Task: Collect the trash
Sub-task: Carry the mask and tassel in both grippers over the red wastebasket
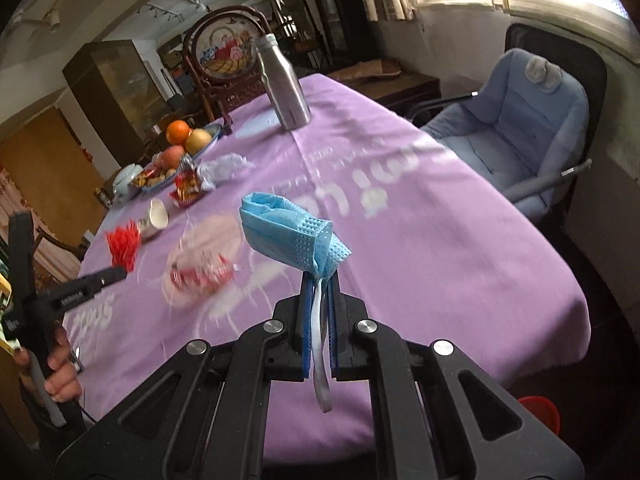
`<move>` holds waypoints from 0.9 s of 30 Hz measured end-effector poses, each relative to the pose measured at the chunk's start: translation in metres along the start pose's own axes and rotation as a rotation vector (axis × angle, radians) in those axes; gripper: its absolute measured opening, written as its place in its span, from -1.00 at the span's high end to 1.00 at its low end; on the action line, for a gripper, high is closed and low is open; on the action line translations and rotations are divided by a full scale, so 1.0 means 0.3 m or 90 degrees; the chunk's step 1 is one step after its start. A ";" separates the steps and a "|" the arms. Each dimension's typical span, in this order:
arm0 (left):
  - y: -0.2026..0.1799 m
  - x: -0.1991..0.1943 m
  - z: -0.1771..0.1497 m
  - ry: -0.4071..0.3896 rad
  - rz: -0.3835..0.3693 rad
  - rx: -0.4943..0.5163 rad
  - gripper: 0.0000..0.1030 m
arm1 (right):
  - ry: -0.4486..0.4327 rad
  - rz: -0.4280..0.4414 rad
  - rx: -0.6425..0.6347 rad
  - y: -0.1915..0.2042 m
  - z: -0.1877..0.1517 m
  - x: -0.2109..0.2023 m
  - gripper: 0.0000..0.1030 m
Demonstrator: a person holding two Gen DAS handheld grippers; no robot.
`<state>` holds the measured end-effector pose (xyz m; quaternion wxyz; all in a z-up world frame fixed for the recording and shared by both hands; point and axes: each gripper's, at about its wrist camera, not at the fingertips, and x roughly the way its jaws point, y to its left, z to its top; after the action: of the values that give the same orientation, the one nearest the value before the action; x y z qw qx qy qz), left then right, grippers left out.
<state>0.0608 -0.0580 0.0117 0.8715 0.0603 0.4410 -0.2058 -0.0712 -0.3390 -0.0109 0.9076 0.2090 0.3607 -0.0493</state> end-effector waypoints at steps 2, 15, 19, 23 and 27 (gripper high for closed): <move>-0.050 -0.009 -0.016 0.000 -0.007 0.018 0.75 | 0.005 0.003 0.007 -0.030 -0.037 -0.012 0.85; -0.429 -0.028 -0.146 0.025 -0.054 0.171 0.75 | -0.007 -0.024 0.065 -0.230 -0.194 -0.153 0.85; -0.551 -0.026 -0.184 0.031 -0.073 0.226 0.75 | -0.010 -0.047 0.085 -0.313 -0.253 -0.218 0.85; -0.680 -0.014 -0.228 0.046 -0.094 0.277 0.75 | -0.008 -0.066 0.108 -0.401 -0.314 -0.267 0.85; -0.798 0.009 -0.273 0.062 -0.111 0.327 0.75 | -0.005 -0.081 0.134 -0.482 -0.367 -0.296 0.85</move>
<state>-0.0972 -0.2528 -0.0214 0.7846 0.2507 0.4191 -0.3819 -0.2411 -0.4300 -0.0724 0.8773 0.2794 0.3623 -0.1449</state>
